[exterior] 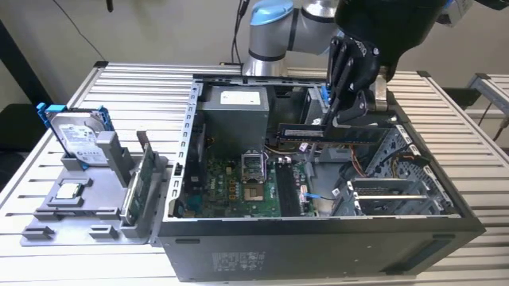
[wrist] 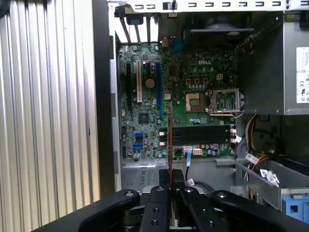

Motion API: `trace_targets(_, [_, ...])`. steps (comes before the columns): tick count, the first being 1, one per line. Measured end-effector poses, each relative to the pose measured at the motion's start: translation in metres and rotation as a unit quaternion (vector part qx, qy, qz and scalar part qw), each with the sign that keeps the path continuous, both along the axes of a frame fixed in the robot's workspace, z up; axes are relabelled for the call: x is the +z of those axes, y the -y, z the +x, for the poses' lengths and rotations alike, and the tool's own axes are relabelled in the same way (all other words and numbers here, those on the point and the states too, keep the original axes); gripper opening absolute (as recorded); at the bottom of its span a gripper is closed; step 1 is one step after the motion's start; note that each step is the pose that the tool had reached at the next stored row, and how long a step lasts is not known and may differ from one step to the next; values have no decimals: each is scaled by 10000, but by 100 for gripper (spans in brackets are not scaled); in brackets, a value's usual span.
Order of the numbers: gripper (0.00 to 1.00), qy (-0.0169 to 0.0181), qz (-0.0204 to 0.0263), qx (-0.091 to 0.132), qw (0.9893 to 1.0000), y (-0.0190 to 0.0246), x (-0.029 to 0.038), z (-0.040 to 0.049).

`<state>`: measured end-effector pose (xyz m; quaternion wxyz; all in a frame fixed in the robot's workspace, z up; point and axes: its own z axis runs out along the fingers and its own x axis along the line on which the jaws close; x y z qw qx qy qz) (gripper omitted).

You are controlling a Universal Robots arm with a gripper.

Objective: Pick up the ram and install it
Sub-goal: 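Pick up the ram and move it above insertion slot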

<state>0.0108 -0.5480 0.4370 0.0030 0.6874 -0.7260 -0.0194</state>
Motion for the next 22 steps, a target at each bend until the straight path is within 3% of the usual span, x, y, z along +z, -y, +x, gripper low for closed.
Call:
trace_targets(7, [14, 0, 0, 0, 10000, 0, 0, 5])
trace_targets(15, [14, 0, 0, 0, 10000, 0, 0, 95])
trace_targets(22, [14, 0, 1, 0, 10000, -1, -1, 97])
